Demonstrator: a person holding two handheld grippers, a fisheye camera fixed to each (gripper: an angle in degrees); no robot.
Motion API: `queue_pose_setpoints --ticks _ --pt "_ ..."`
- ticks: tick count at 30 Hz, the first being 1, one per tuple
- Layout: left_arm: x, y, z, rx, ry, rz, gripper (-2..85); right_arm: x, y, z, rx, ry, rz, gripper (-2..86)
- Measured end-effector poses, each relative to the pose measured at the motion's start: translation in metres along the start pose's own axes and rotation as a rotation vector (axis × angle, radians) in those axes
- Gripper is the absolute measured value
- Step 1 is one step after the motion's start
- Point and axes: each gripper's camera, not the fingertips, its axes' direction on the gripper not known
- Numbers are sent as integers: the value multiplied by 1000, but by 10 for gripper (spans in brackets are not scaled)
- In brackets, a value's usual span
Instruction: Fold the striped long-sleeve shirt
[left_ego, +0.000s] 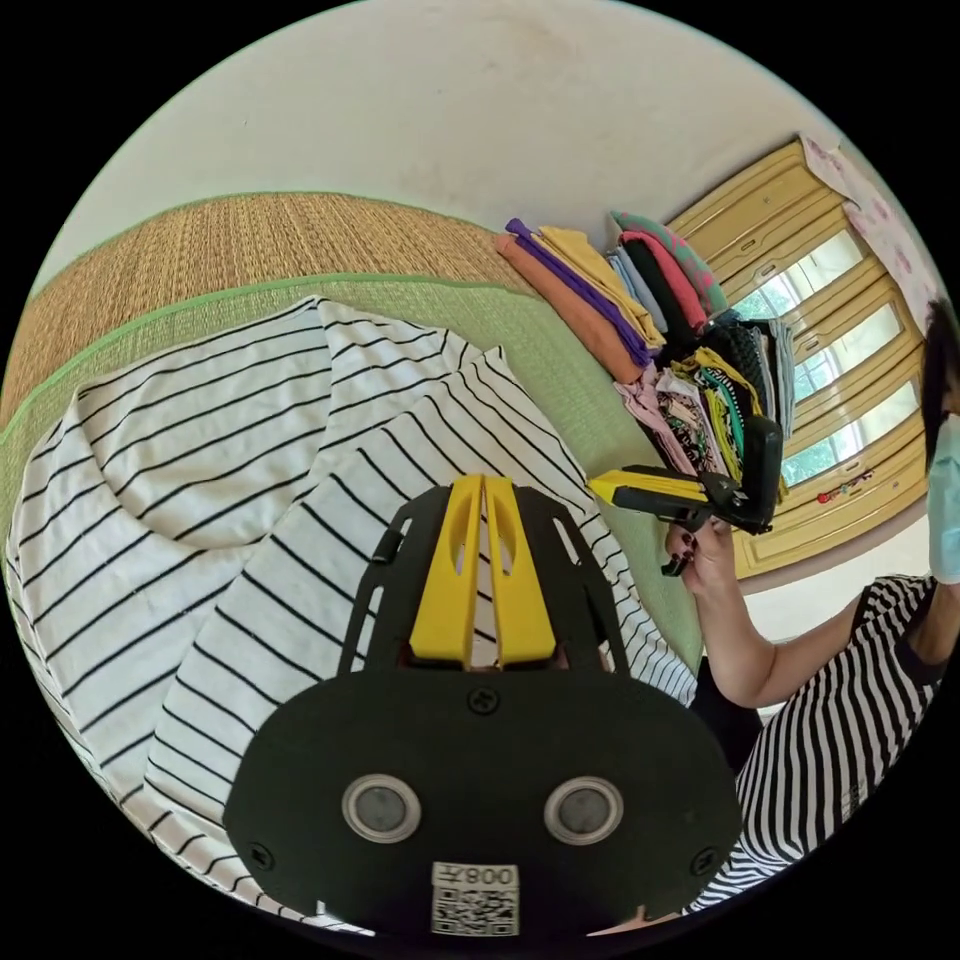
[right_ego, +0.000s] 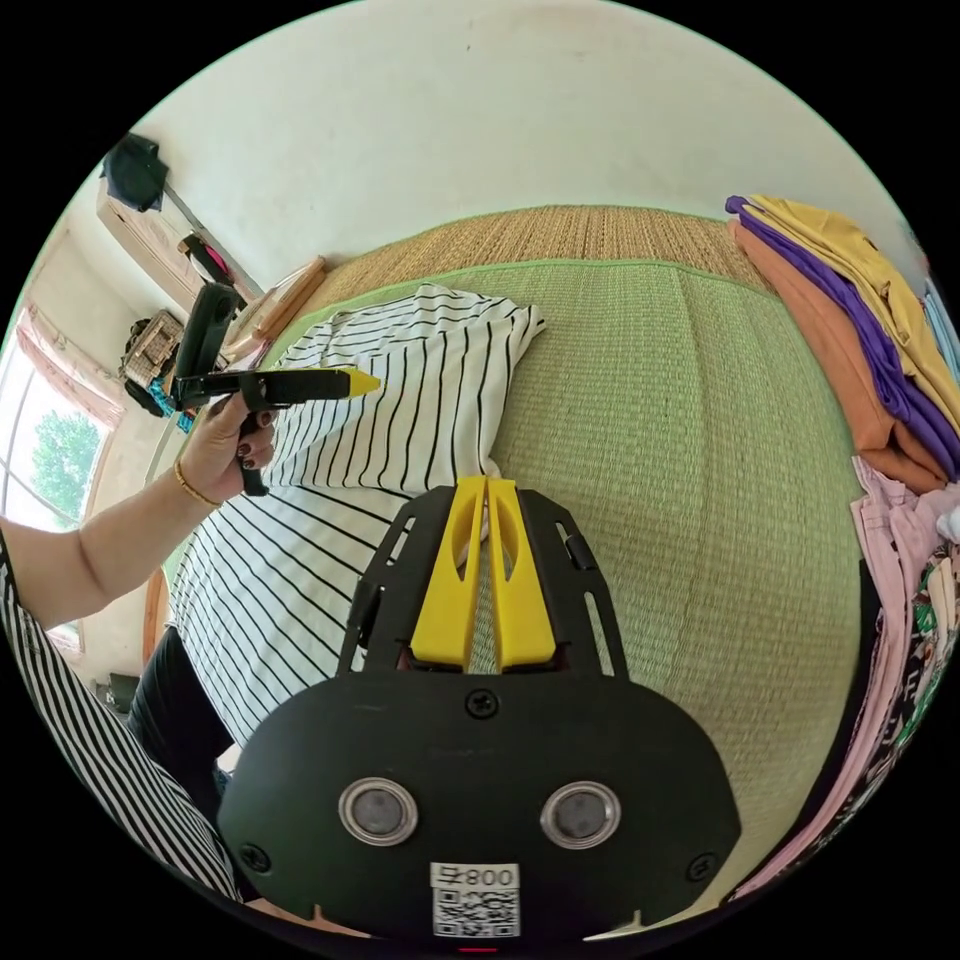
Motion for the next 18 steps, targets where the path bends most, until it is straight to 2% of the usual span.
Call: queue_pose_setpoints --ticks 4,10,13,18 --pt "-12 42 1 -74 -26 -4 2 -6 -5 1 -22 18 -7 2" --pt "-33 141 -87 121 45 -84 5 -5 -8 -22 52 -19 38 3" --pt "-52 230 -140 181 18 -187 11 -9 -7 -35 91 -46 46 5" --pt "-106 434 -259 373 -172 -568 46 -17 -11 -47 96 -145 99 18"
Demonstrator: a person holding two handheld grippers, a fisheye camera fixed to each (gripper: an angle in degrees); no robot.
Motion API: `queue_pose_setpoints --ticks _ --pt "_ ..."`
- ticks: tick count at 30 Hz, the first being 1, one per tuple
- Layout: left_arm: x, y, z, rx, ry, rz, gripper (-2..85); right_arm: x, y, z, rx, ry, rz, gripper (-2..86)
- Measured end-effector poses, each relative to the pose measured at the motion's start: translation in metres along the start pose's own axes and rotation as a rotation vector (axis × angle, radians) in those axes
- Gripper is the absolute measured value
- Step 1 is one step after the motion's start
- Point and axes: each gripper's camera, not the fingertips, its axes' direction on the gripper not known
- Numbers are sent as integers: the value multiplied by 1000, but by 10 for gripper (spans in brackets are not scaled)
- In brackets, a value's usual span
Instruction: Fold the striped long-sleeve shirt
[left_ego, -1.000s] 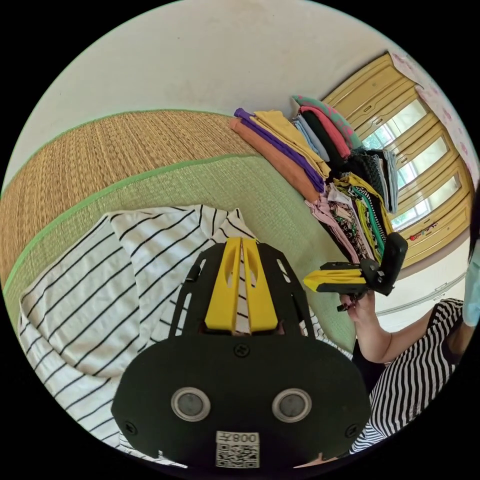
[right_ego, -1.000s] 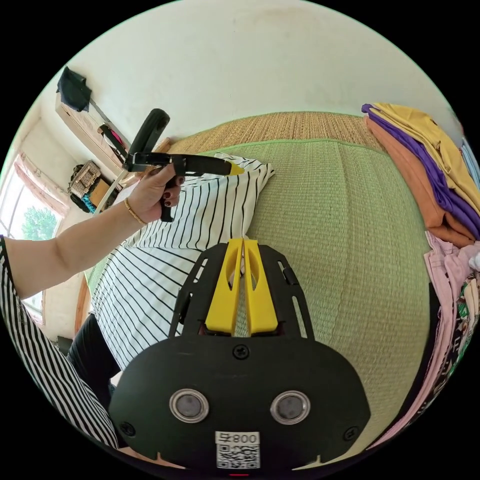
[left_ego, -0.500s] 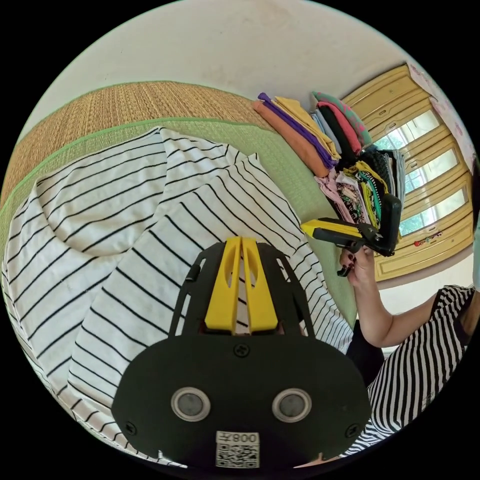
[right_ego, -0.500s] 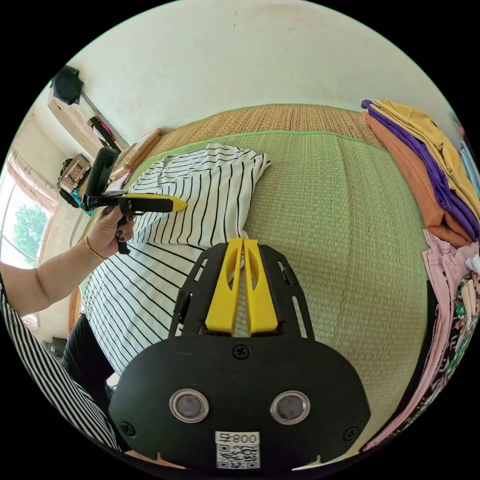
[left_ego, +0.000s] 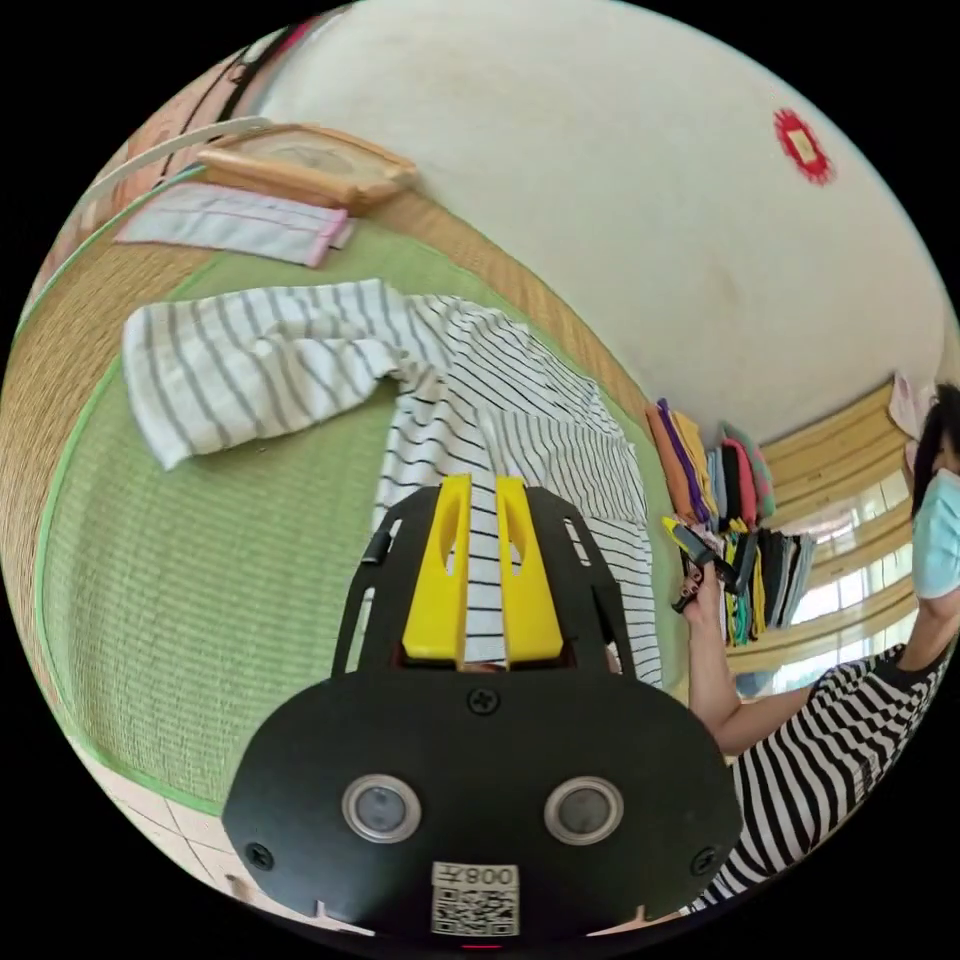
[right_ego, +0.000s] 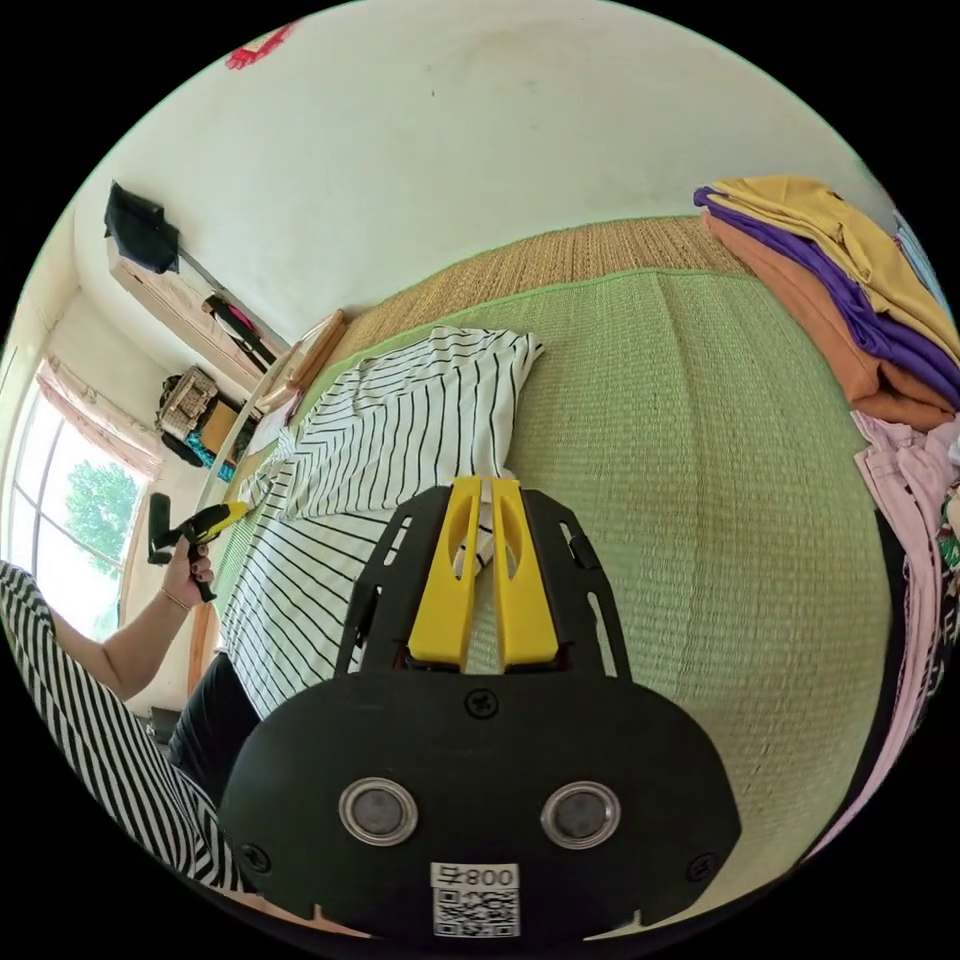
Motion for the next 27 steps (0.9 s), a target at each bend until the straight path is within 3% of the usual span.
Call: queue_pose_setpoints --ticks 6,13,18,22,27 --pt "-145 74 -107 213 -43 -302 78 -86 -43 9 -58 -101 -90 43" --pt "-246 117 -134 278 101 -435 87 -250 -88 80 -229 -241 -307 71" --pt "-309 138 -139 334 221 -523 39 -334 -103 122 -326 -339 -374 72" --pt "-318 126 -148 351 263 -436 24 -387 -119 146 -367 -390 -387 68" --pt "-295 93 -135 212 174 -227 22 -481 -146 184 -415 -400 -518 69"
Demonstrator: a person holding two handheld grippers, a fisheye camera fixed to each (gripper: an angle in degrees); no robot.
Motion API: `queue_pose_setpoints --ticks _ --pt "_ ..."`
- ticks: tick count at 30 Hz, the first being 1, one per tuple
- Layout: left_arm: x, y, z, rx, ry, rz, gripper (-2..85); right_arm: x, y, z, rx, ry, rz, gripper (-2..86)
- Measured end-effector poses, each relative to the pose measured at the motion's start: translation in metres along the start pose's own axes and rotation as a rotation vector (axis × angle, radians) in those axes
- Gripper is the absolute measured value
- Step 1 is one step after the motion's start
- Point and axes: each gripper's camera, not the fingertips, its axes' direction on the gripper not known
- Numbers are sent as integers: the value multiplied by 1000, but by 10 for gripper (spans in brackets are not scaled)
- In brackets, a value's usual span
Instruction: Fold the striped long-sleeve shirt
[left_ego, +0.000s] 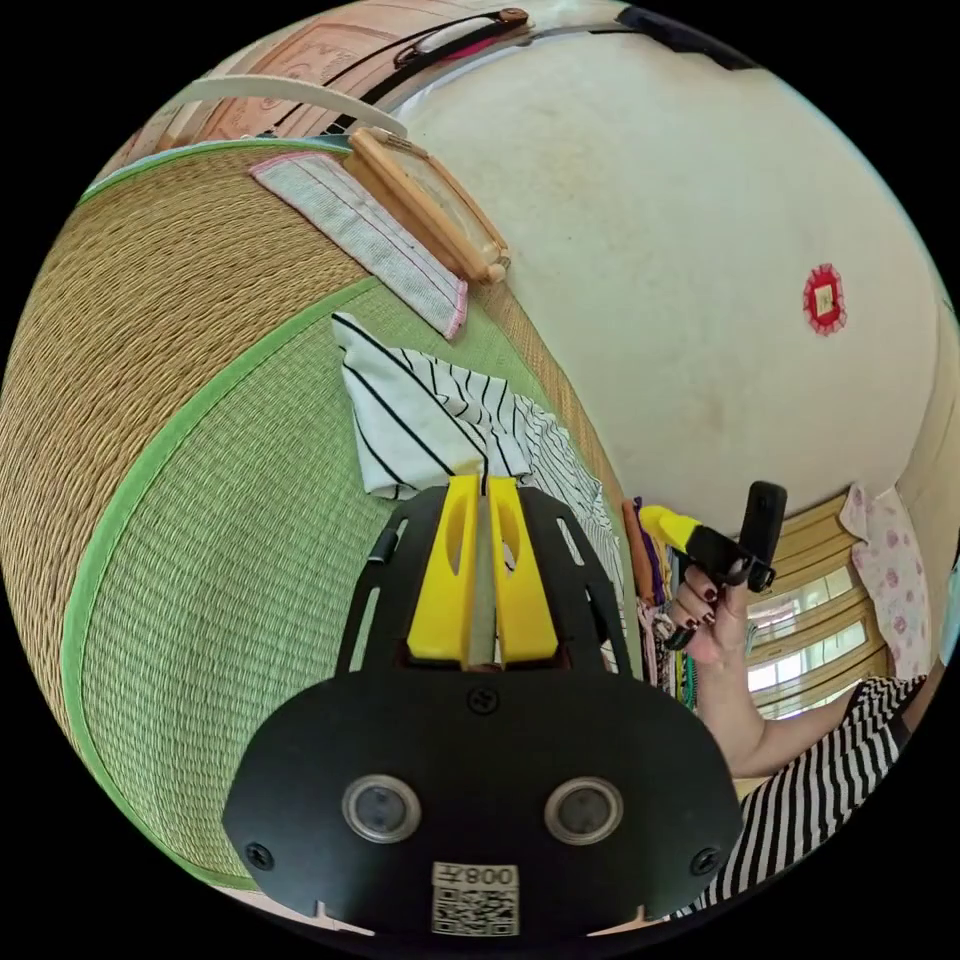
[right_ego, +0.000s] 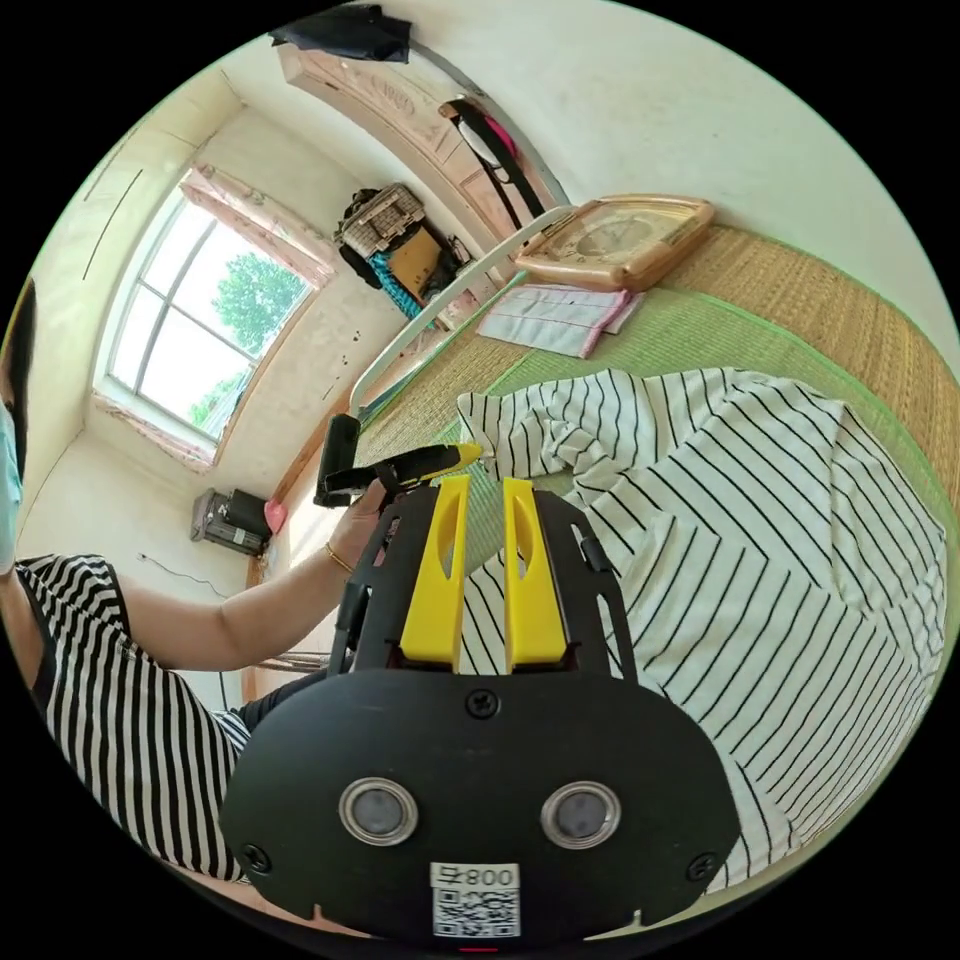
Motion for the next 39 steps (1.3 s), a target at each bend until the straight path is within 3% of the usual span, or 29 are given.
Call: queue_pose_setpoints --ticks 7,13,21,24,29,34,39 --pt "0 -2 12 -62 -95 90 34 -81 -116 122 -235 115 -232 81" --pt "-2 6 12 -96 -94 144 49 -84 -158 206 -429 289 -271 74" --pt "-27 36 -21 -78 -47 98 52 -77 -177 201 -370 246 -234 20" --pt "-43 40 -39 -34 -24 47 55 -65 -187 172 -278 68 -180 13" --pt "-46 27 -58 50 15 51 72 19 -174 92 -6 -270 100 10" --pt "-40 -1 -43 50 12 73 85 78 -143 80 25 -289 289 12" --pt "-36 -39 -20 7 -9 61 94 84 -143 80 -18 -196 298 21"
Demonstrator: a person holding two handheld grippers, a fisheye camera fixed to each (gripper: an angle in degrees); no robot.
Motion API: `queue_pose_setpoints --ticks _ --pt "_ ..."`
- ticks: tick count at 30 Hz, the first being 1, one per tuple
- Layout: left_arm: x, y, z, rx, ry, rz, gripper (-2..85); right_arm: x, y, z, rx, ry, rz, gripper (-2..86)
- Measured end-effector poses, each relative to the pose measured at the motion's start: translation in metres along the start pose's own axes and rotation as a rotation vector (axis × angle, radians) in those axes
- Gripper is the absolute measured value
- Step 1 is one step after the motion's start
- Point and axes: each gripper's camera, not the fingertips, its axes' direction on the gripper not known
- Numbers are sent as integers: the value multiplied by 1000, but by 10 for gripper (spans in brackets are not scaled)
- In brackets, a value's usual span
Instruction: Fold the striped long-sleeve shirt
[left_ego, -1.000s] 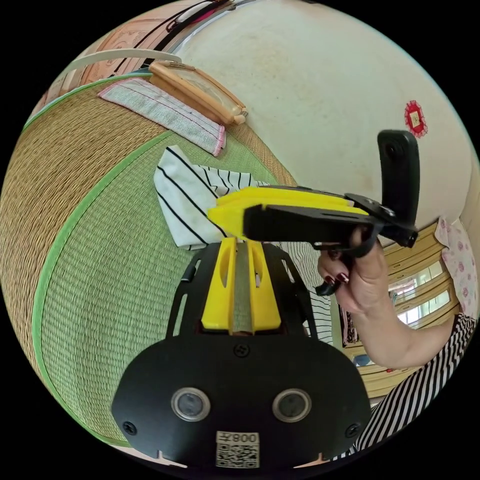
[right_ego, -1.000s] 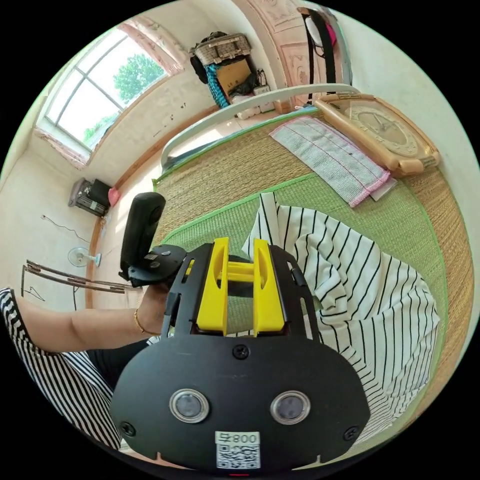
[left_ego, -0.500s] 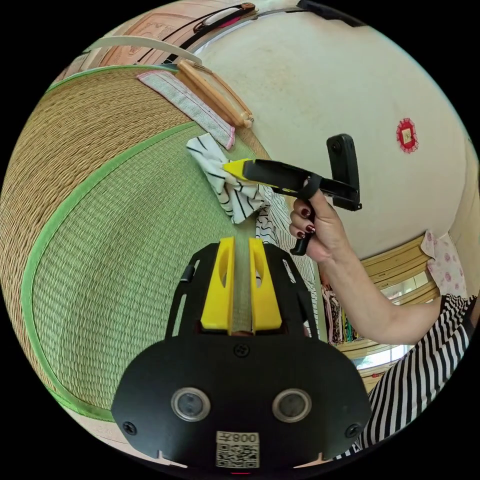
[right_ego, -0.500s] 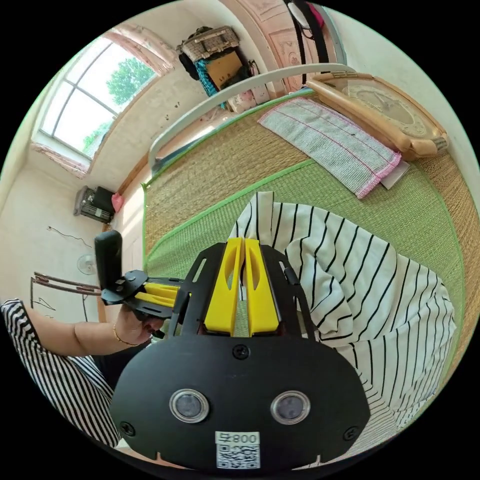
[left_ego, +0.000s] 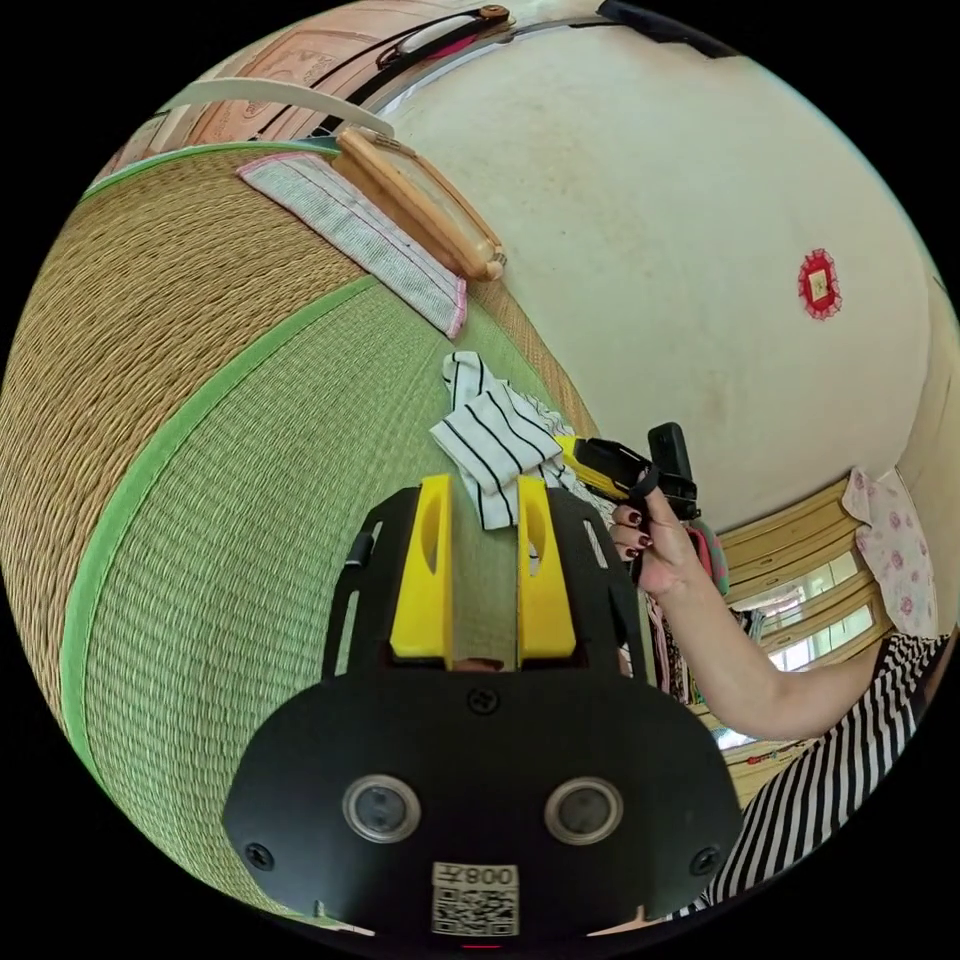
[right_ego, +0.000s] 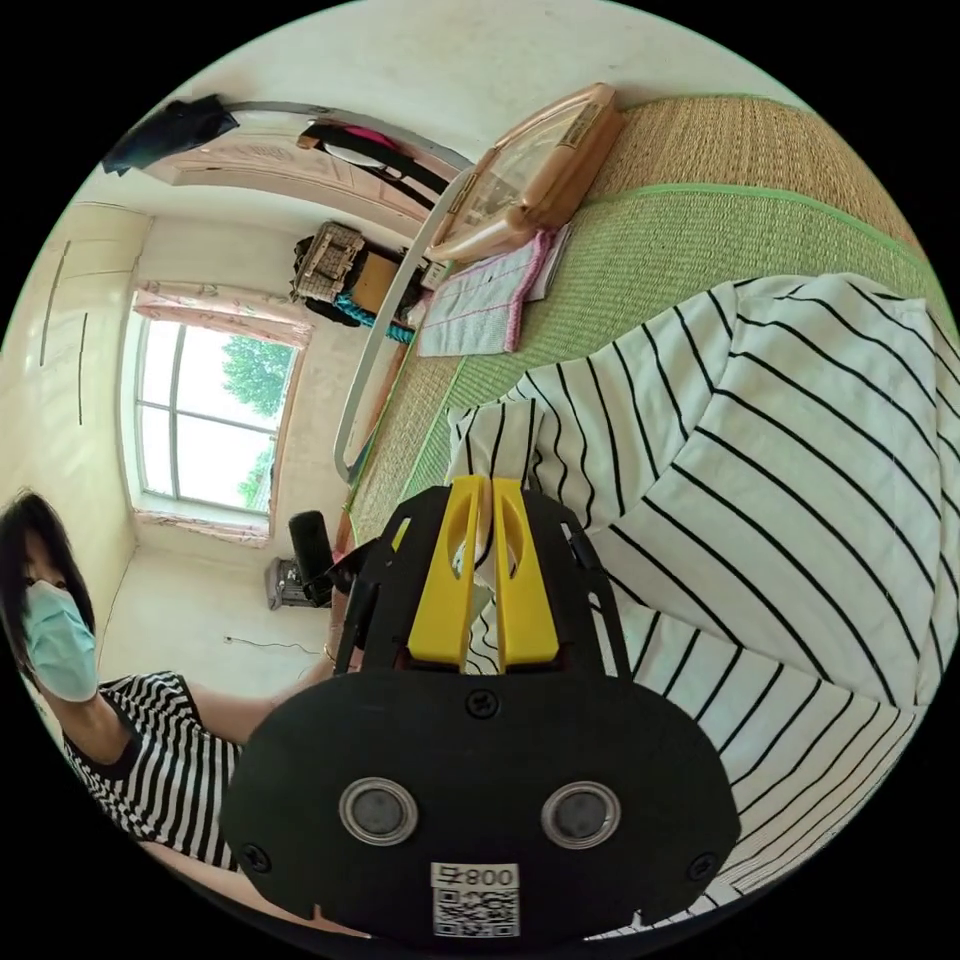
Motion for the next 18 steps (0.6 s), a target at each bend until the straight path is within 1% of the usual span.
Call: queue_pose_setpoints --ticks 4,6,8,11,16,18 --pt "5 -25 20 -52 16 -4 76 -24 1 -14 47 150 -43 35" --pt "13 -37 30 -73 24 6 51 -45 3 -17 60 222 -87 45" --pt "25 -42 29 -57 25 30 36 -81 6 -9 53 294 -190 59" --pt "51 -47 23 -22 10 68 23 -110 3 22 -41 331 -279 79" --pt "111 -55 16 0 -50 195 17 -123 1 55 -125 355 -331 91" --pt "143 -58 18 -19 -148 269 17 -121 3 55 -130 375 -329 91"
